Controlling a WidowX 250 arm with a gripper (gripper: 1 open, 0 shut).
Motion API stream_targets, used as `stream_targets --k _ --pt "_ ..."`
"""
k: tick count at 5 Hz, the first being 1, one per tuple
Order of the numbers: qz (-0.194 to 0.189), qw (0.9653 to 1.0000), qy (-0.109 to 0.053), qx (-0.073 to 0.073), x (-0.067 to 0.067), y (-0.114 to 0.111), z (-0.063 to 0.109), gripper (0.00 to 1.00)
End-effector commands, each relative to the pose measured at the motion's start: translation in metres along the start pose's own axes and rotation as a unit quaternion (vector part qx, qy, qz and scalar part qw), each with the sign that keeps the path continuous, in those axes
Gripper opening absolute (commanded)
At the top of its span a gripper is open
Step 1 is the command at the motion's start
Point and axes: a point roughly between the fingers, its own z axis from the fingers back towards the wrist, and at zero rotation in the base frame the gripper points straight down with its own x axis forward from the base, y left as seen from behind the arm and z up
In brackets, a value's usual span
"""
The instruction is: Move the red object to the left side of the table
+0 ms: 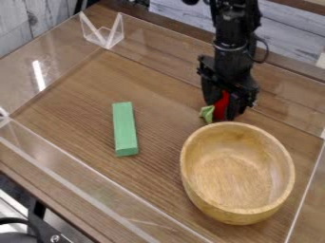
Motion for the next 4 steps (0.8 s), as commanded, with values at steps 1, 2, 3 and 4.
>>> stream_targets --k 1,2,3,4 --pt "-0.028 0.9993 -0.025 0.003 0.014 -0.002 0.003 0.0" --pt "-0.017 0.9988 -0.044 0.012 0.015 -0.002 0.02 0.0" --pt "-0.006 0.9978 -0.062 0.021 0.014 -0.002 0.037 0.0" --pt "-0.023 0.9961 -0.081 0.027 0.008 0.003 0.056 0.0"
